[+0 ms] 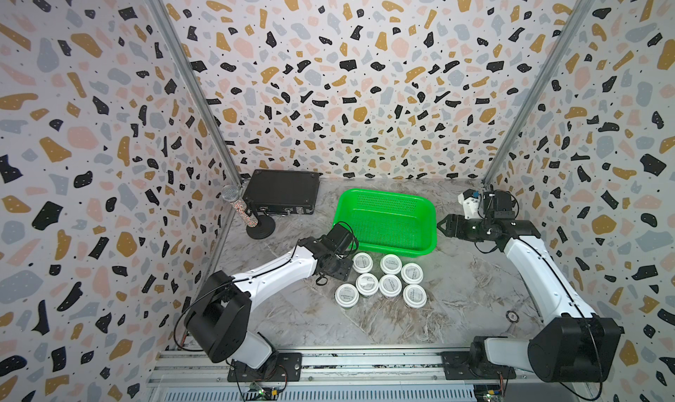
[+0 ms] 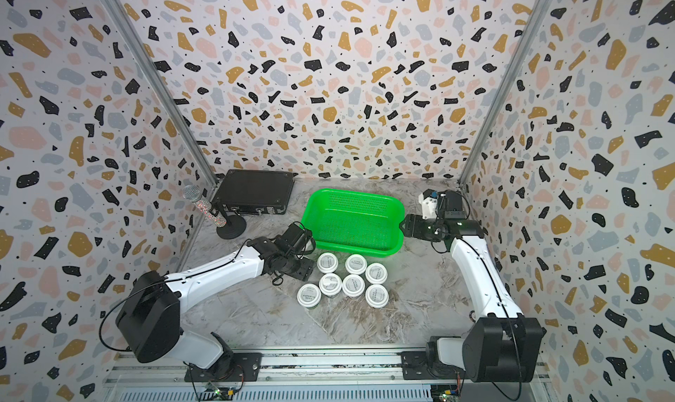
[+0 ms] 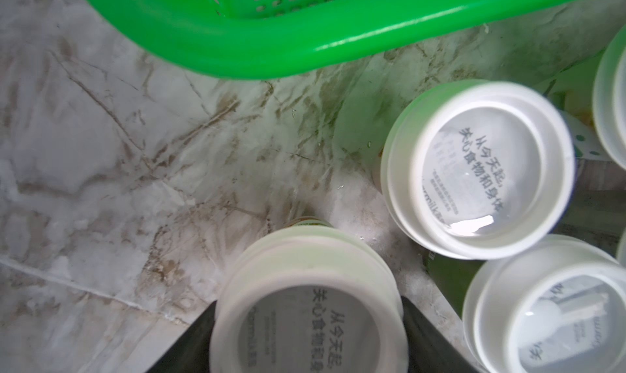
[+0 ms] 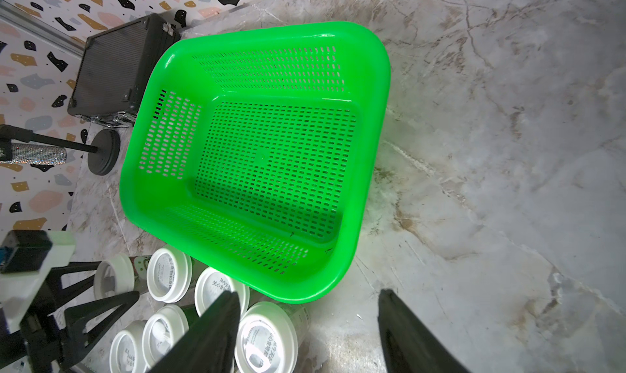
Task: Put the yogurt in the basket
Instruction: Pick up the yogurt from the center of the board, then place the yogurt in the basket.
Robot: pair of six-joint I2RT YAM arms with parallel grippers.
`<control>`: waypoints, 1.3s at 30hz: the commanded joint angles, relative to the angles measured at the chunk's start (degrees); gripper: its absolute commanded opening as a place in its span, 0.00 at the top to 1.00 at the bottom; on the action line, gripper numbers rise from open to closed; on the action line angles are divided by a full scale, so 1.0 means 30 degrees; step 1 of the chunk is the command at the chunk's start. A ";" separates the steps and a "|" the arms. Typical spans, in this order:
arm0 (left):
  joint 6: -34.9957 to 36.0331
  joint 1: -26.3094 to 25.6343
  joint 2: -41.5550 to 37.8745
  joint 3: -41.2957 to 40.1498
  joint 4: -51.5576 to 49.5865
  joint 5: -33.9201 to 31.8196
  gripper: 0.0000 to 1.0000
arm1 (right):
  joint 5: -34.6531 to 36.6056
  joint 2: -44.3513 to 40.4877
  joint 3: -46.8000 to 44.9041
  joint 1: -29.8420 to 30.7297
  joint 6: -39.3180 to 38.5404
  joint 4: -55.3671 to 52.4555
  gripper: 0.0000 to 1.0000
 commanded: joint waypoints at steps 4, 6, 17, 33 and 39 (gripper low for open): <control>0.0571 -0.0103 -0.1747 0.1588 -0.1846 -0.1016 0.27 | 0.0056 -0.0085 -0.0025 0.0082 -0.0014 -0.0002 0.30; 0.0913 -0.0103 -0.1977 0.2551 -0.2521 -0.1018 0.27 | 0.0107 -0.0098 -0.0058 0.0089 -0.0010 -0.0013 0.30; 0.2812 -0.0047 0.0310 0.9499 -0.4618 -0.1353 0.24 | 0.0170 -0.0197 -0.0102 0.0080 0.0013 0.0000 0.30; 0.4130 0.2446 1.1899 2.2139 -0.7979 -0.0273 0.26 | 0.0047 -0.0605 -0.0237 0.0083 0.0018 -0.0103 0.30; 0.4193 0.2912 1.4429 2.4633 -0.8126 0.0652 0.25 | -0.0058 -0.0756 -0.0386 0.0087 0.0003 -0.0060 0.30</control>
